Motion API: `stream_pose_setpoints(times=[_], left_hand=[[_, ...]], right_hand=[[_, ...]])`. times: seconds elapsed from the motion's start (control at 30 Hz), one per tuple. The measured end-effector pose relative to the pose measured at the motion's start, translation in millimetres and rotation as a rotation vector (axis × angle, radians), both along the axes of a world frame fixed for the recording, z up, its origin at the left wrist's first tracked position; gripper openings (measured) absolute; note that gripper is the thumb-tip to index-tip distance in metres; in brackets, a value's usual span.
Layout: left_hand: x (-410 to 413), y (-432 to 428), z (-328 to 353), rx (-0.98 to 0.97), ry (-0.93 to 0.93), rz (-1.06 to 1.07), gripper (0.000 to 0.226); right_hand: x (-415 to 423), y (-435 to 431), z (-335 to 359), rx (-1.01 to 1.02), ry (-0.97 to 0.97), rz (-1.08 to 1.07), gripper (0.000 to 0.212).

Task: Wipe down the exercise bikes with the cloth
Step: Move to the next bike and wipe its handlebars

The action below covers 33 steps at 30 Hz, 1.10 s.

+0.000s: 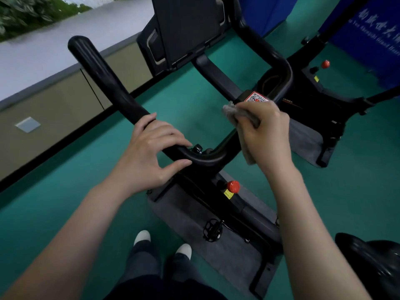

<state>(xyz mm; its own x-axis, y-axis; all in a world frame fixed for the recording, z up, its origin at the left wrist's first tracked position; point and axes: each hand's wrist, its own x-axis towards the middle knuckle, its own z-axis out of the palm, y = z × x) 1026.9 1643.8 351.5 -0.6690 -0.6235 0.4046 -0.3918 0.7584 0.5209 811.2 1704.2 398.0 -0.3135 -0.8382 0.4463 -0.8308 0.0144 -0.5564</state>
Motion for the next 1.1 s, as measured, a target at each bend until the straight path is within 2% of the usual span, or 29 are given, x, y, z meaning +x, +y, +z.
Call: stream_pose_setpoints(times=[0.07,0.17,0.37,0.43,0.57,0.63,0.77,0.9,1.1], left_hand=[[-0.4,-0.3,0.3,-0.004,-0.003,0.011,0.036],[0.2,-0.7,0.4,-0.011,-0.009,0.019,0.037],[1.4,-2.0,1.8,-0.012,-0.007,-0.003,0.042],[2.6,-2.8,1.9,-0.014,-0.006,-0.012,0.048],[9.6,-8.9,2.2,-0.02,-0.015,-0.032,0.057],[13.1,-13.0,3.3,-0.019,-0.024,-0.027,0.058],[12.9,-14.8,4.3,-0.011,-0.038,-0.026,0.058],[12.4,-15.9,4.5,-0.008,-0.045,-0.03,0.056],[12.6,-17.1,4.3,0.004,-0.044,-0.04,0.052]], right_hand=[[-4.2,-10.2,-0.7,0.143,0.135,0.109,0.013],[-5.7,-17.1,1.0,0.446,0.255,0.28,0.02],[30.0,-11.6,11.6,0.581,0.332,0.339,0.023],[48.7,-9.5,7.8,0.589,0.27,0.301,0.021],[68.3,-12.9,2.8,0.497,0.013,0.074,0.013],[74.2,-12.3,1.1,0.473,-0.055,0.003,0.012],[70.5,-5.2,6.0,0.532,-0.081,0.062,0.013],[58.1,-4.7,8.8,0.577,-0.018,0.164,0.012],[55.7,17.9,12.1,0.413,-0.095,0.15,0.013]])
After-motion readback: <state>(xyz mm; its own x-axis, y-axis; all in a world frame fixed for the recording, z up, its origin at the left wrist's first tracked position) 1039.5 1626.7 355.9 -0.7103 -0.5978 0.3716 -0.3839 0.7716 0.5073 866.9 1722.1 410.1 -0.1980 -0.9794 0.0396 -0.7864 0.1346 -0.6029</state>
